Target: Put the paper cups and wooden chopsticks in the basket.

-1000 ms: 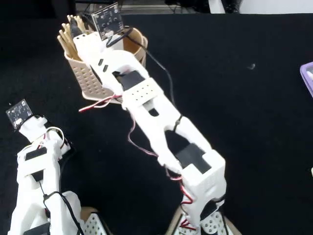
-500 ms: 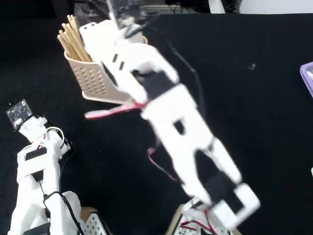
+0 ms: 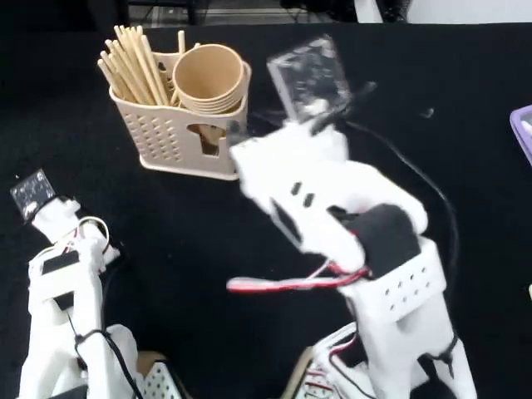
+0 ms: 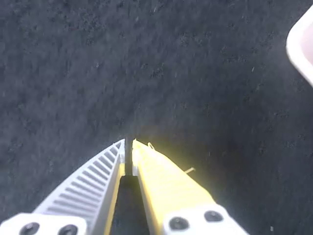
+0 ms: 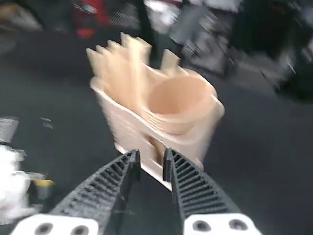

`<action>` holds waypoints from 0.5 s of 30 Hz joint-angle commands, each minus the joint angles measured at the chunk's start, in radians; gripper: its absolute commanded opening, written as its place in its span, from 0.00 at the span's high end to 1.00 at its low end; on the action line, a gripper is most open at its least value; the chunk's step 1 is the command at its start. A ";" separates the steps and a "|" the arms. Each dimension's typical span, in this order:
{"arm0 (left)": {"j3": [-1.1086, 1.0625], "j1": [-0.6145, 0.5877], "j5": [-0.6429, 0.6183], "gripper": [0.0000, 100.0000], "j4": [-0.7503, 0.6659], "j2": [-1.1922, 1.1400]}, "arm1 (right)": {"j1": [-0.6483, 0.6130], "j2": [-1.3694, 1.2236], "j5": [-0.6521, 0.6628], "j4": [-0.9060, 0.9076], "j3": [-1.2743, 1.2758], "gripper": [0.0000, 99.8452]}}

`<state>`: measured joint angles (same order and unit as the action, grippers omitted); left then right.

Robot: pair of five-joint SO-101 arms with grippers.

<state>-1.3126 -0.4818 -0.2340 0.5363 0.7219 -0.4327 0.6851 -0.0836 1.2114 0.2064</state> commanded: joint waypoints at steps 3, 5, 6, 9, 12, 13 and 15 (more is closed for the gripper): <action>-0.025 0.119 0.086 0.97 0.157 0.256 | 0.284 0.151 -0.023 -0.146 0.326 0.99; -0.077 0.156 0.127 0.97 0.157 0.358 | 0.342 0.194 -0.012 -0.218 0.460 0.99; -0.102 0.168 0.138 0.97 0.157 0.413 | 0.370 0.213 -0.012 -0.250 0.519 0.99; -0.166 0.182 0.149 0.97 0.166 0.565 | 0.430 0.268 -0.012 -0.298 0.657 0.99; -0.228 0.182 0.149 0.97 0.167 0.698 | 0.439 0.320 -0.006 -0.305 0.773 0.99; -0.242 0.183 0.149 0.97 0.178 0.740 | 0.439 0.341 -0.005 -0.305 0.806 0.99; -0.252 0.183 0.149 0.97 0.229 0.816 | 0.439 0.390 -0.012 -0.299 0.868 0.99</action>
<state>-1.5581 -0.3145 -0.0959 0.7081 1.3863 -0.0169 1.0012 -0.1005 0.9321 1.0226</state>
